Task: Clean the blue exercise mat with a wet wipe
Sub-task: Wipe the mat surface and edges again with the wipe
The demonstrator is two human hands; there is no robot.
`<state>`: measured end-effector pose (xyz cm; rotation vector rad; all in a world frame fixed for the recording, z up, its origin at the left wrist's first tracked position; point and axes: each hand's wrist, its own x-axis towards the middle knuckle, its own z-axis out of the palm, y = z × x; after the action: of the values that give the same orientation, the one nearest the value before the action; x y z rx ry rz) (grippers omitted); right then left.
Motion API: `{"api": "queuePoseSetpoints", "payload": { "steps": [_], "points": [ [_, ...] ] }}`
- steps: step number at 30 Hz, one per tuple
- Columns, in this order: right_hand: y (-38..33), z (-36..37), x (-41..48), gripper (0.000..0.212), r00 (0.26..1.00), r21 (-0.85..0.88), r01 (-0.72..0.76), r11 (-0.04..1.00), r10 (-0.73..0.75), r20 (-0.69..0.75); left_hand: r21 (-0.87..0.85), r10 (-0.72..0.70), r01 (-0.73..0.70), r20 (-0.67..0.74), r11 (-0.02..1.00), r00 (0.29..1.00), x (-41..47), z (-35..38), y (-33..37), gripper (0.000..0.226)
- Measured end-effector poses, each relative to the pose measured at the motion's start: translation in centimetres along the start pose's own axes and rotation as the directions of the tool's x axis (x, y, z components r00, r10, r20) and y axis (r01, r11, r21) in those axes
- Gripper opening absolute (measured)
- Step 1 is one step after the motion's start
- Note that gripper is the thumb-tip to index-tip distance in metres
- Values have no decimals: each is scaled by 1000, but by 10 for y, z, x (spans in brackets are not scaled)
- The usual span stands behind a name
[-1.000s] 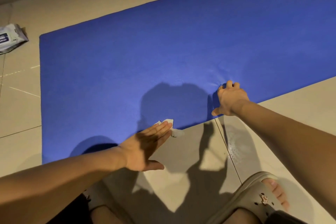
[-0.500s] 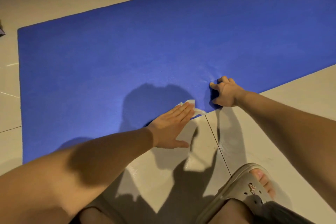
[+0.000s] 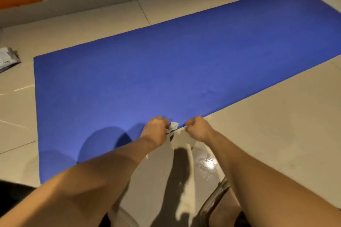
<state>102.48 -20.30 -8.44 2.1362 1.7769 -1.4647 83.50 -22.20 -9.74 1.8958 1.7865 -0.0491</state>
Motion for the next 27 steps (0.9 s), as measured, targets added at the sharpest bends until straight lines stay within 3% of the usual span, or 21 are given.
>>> {"api": "queuePoseSetpoints", "payload": {
  "steps": [2, 5, 8, 12, 15, 17, 19, 21, 23, 25, 27],
  "points": [
    [1, 10, -21, 24, 998, 214, -15, 977, 28, -55, -369, -245, 246, 48, 896, 968, 0, -9, 13, 16],
    [-24, 17, -51, 18, 994, 456, 88, 885, -48, -97, -747, -413, 392, 172, 537, 894, -10, -37, 30, 16],
    [-66, 15, -61, 29, 978, 486, 201, 851, -141, -156, -810, -476, 416, 197, 414, 857, -26, -78, 33, 19],
    [-103, 2, -64, 15, 937, 375, 301, 877, -199, -286, -876, -435, 375, 223, 304, 872, -49, -129, 39, 17],
    [-114, -10, -63, 18, 933, 240, 267, 933, -189, -305, -831, -381, 373, 214, 413, 899, -62, -136, 30, 17],
    [-103, -14, -60, 21, 950, 148, 175, 973, -128, -286, -661, -359, 354, 135, 662, 924, -66, -126, 10, 20],
    [-78, -17, -51, 23, 954, 92, 51, 994, -21, -300, -280, -296, 301, 60, 912, 953, -68, -109, -22, 24],
    [-46, -21, -42, 25, 941, 54, -40, 998, 56, -334, -1, -257, 258, 61, 966, 964, -75, -90, -54, 20],
    [-23, -23, -25, 26, 904, 98, -60, 993, 96, -417, 141, -244, 237, 37, 961, 969, -80, -74, -88, 23],
    [-13, -22, -8, 20, 868, 120, -63, 991, 113, -483, 199, -244, 238, 6, 951, 970, -81, -61, -123, 37],
    [-12, -23, 2, 4, 861, 87, -70, 994, 104, -498, 213, -262, 248, 40, 945, 964, -80, -55, -153, 66]
  ]
}}
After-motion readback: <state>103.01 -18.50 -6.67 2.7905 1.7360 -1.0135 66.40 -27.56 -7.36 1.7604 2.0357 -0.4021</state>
